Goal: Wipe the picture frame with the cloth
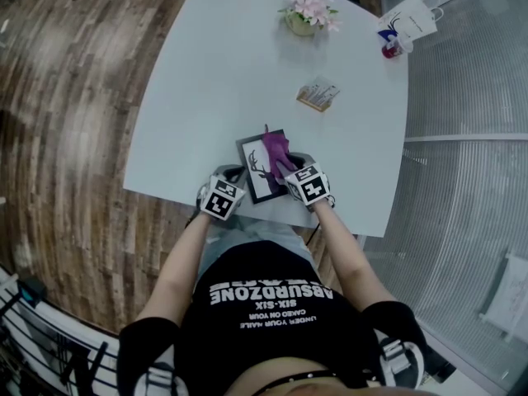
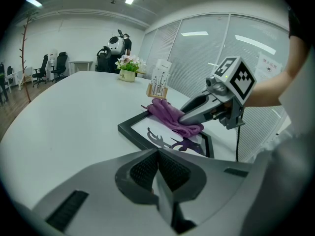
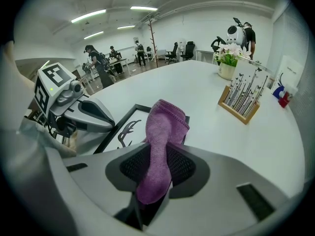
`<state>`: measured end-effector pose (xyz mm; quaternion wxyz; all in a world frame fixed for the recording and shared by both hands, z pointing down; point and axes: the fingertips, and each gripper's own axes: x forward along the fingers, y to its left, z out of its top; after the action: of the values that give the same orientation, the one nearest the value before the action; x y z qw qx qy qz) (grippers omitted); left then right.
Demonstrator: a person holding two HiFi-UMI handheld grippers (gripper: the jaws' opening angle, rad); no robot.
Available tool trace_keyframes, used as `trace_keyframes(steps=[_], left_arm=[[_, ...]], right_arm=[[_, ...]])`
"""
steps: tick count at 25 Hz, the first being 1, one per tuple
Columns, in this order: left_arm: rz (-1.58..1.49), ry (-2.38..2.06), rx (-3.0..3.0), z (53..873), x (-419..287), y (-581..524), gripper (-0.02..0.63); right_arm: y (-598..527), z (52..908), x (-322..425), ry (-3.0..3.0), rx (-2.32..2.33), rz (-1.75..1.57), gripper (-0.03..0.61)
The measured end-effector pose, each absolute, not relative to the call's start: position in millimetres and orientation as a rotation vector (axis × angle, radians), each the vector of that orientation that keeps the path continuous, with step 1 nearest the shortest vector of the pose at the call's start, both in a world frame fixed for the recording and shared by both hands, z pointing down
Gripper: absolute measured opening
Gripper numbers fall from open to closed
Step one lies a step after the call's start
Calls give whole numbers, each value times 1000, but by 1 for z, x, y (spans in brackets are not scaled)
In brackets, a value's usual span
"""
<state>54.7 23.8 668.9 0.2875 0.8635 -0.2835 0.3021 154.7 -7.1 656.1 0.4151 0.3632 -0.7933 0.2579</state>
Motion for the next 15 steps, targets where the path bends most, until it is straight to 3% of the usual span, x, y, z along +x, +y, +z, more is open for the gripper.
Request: trace_keyframes(steps=[15], left_arm=[[812, -755, 2309, 669, 54, 24, 15]], right_arm=[[27, 657, 163, -2001, 934, 675, 112]])
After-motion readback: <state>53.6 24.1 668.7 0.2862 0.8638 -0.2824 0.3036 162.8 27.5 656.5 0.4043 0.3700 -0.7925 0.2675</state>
